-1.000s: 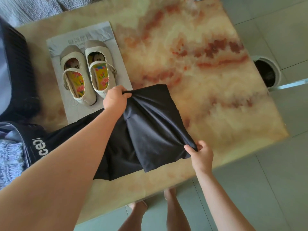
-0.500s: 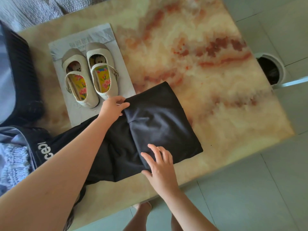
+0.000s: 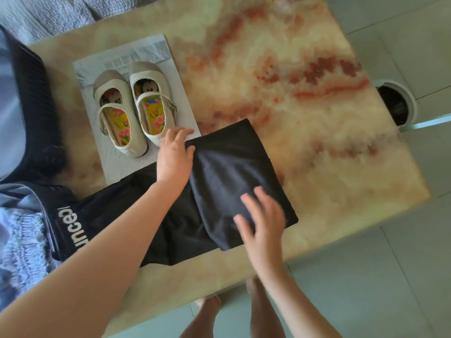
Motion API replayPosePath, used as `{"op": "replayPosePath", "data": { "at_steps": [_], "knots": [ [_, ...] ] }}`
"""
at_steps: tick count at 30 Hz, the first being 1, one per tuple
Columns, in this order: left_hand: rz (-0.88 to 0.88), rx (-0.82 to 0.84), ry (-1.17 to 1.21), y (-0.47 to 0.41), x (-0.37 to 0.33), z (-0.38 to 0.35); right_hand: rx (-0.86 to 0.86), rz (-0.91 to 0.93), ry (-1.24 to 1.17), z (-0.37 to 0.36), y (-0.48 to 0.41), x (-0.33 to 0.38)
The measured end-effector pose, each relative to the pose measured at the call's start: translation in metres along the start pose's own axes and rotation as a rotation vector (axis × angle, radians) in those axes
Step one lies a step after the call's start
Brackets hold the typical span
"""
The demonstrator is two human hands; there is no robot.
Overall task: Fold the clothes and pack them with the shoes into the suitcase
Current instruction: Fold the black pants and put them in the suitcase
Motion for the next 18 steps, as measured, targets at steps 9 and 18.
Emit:
{"op": "replayPosePath", "data": {
  "at_steps": [9,18],
  "knots": [
    [-0.01,0.507,-0.408,0.109,0.005,-0.084,0.188,-0.551,-0.306,0.03,-0.057,-0.079],
    [-0.149,0.654,-0.194,0.072,-0.046,-0.113,0.016,-0.508,-0.289,0.102,-0.074,-0.121]
  ]
}}
Point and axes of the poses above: each hand's wrist, its own y-axis away from the middle knuckle, its own z-axis out of the back of the hand, x = y × z, the point moved 5 cm from there along -y, towards the middle knuckle, and after that the axes turned 11 degrees about x, right-handed, at the moved point
